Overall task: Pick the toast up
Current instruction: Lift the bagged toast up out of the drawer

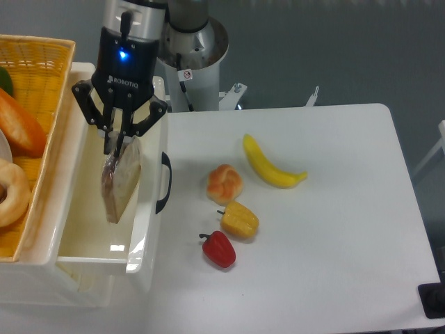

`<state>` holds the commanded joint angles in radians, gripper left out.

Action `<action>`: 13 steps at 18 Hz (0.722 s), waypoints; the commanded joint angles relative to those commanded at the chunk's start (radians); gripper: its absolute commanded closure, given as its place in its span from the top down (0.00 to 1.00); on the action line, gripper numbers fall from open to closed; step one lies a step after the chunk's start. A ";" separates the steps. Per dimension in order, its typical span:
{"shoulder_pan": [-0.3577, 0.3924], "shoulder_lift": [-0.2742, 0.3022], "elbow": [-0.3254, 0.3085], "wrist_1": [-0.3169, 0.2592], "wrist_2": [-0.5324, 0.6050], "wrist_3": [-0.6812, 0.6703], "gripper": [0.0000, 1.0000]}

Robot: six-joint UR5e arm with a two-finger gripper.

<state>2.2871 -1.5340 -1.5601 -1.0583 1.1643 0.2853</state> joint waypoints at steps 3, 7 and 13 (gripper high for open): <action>0.005 0.012 0.006 -0.017 -0.018 0.002 0.00; 0.008 0.026 0.012 -0.017 -0.021 0.002 0.00; 0.040 0.055 -0.006 -0.023 -0.038 0.020 0.00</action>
<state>2.3270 -1.4788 -1.5662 -1.0814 1.1259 0.3053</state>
